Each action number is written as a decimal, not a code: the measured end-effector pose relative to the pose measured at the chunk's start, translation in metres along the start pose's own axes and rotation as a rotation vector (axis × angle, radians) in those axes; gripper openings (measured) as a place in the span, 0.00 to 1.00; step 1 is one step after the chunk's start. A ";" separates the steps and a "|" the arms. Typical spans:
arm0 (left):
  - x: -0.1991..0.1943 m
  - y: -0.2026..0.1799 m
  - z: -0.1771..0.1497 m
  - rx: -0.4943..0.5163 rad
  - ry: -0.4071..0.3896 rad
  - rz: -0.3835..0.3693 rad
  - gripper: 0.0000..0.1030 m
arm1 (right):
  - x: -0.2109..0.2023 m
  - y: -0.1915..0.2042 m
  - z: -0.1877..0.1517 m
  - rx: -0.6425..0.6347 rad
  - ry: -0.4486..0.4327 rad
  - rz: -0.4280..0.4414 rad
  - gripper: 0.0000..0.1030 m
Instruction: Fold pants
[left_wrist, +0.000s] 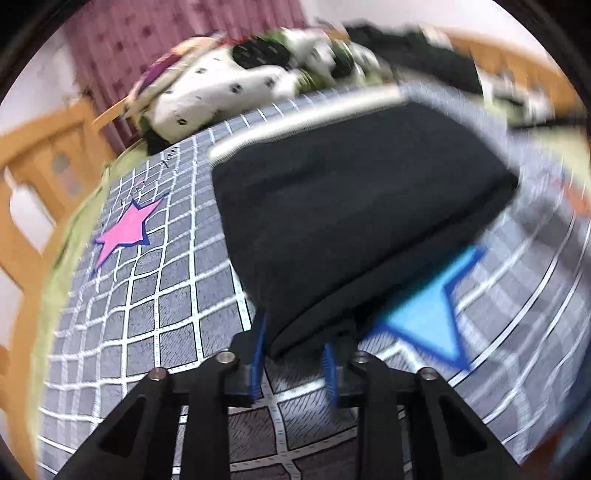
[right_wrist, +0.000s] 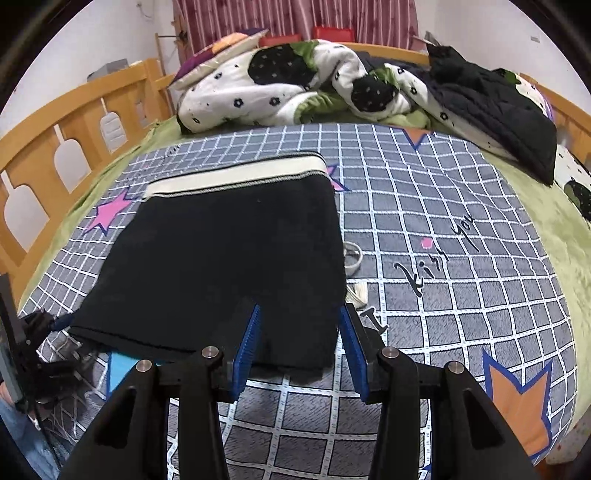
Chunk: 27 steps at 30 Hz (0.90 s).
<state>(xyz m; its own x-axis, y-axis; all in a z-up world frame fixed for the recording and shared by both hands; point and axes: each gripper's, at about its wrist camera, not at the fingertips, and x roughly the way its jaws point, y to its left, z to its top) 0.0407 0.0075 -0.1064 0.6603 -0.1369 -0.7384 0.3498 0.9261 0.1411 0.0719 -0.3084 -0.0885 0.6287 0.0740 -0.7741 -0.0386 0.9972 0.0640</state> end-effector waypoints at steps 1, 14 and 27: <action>0.000 0.008 -0.001 -0.033 0.000 -0.016 0.18 | 0.001 -0.002 0.001 0.008 0.001 0.001 0.42; -0.001 -0.014 -0.024 0.058 0.047 -0.072 0.48 | 0.015 0.002 -0.004 -0.051 0.031 -0.021 0.42; 0.010 0.008 -0.019 -0.097 0.040 -0.032 0.25 | 0.027 0.023 -0.009 -0.146 0.051 -0.054 0.42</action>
<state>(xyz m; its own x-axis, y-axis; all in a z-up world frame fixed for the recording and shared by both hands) 0.0377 0.0206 -0.1256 0.6223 -0.1544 -0.7674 0.3030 0.9514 0.0543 0.0810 -0.2839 -0.1132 0.5929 0.0168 -0.8051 -0.1203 0.9904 -0.0680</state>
